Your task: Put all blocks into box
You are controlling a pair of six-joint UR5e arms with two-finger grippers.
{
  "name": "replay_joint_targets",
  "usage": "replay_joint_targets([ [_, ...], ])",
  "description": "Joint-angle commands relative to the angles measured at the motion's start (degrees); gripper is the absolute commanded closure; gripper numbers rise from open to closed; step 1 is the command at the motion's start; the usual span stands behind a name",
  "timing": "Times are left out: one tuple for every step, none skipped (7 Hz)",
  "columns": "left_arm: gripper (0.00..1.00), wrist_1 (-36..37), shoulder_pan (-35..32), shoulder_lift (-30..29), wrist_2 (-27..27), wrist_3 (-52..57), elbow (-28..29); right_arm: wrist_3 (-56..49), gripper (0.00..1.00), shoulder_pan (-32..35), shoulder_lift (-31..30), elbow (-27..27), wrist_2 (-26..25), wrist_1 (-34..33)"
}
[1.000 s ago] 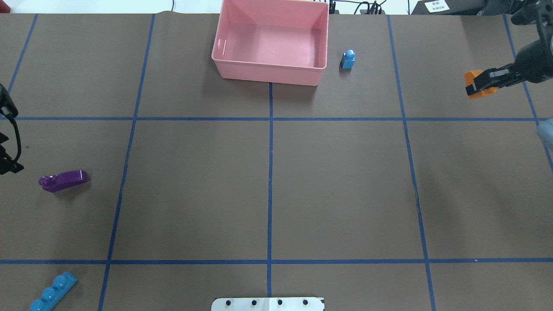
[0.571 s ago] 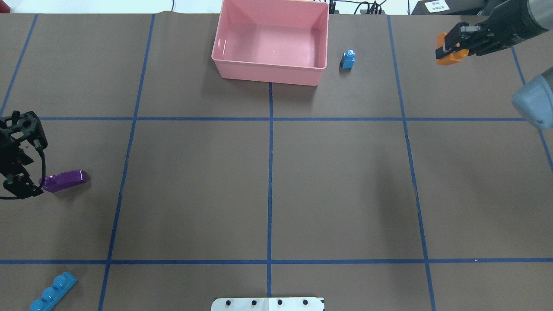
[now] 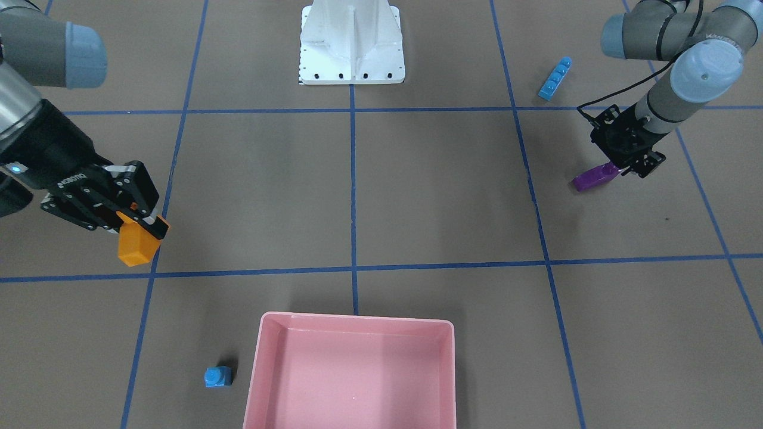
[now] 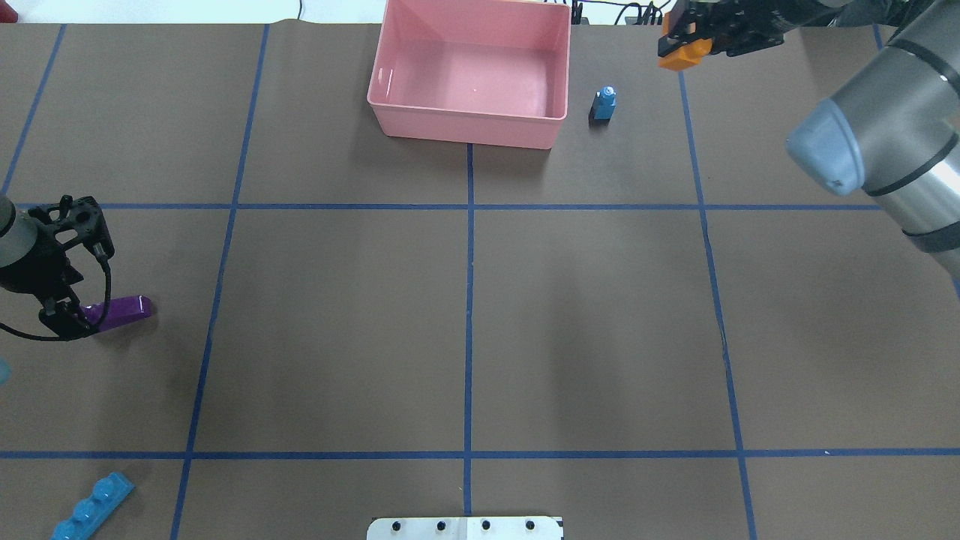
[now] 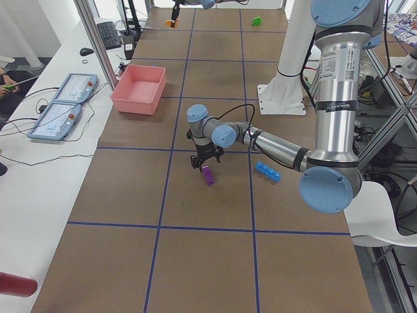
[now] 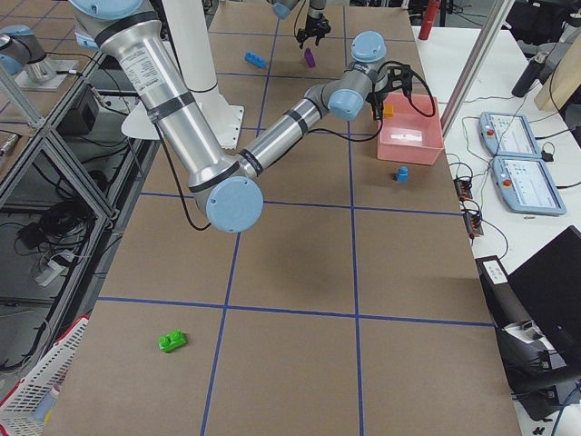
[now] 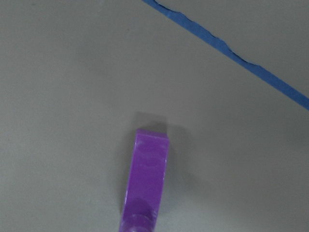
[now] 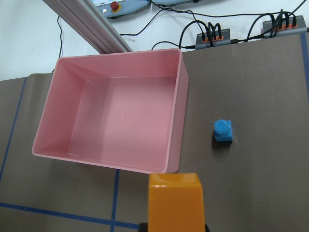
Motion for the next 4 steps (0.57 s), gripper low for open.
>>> replay_joint_targets([
  [0.0, -0.04, 0.03, -0.36, -0.03, 0.01, 1.45, 0.01, 1.0, -2.63, 8.81, -9.55, -2.89, 0.29],
  [0.0, -0.12, 0.11, -0.45, -0.12, 0.01, 2.23, 0.0, 1.0, -2.72, 12.94, -14.21, -3.06, 0.38],
  [0.0, -0.21, 0.38, -0.36, -0.12, 0.01, 2.67, -0.26, 1.0, -2.72, 15.51, -17.65, -3.32, 0.56],
  [0.0, -0.21, 1.16, -0.45, -0.12, -0.08, 3.55, -0.7, 1.0, -3.07, 17.62, -21.25, -5.42, 0.64],
])
